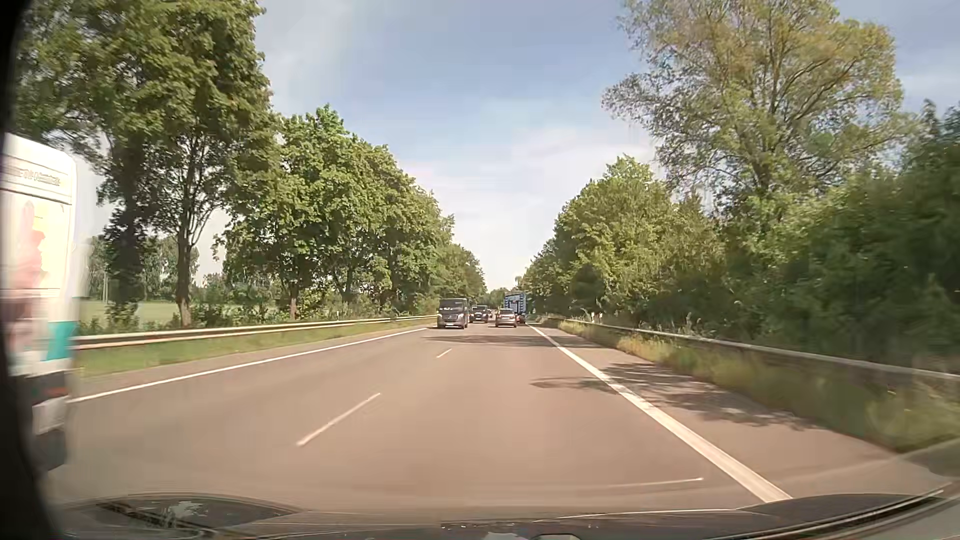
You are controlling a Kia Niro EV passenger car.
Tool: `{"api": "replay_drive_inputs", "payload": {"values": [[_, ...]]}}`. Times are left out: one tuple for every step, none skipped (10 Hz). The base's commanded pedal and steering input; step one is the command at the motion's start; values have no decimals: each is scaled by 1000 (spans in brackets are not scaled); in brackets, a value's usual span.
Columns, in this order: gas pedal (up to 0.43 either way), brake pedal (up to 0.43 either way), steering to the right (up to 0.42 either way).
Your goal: Follow the waypoints while adhering to traffic rules and regulations
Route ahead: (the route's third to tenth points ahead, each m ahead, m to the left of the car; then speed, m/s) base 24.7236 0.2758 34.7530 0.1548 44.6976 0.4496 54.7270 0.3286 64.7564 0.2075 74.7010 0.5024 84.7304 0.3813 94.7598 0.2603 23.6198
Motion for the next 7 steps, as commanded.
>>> {"api": "replay_drive_inputs", "payload": {"values": [[0,0,0],[0,0,0],[0,0,0],[0,0,1],[0,0,1],[0,0,1],[0,0,2]]}}
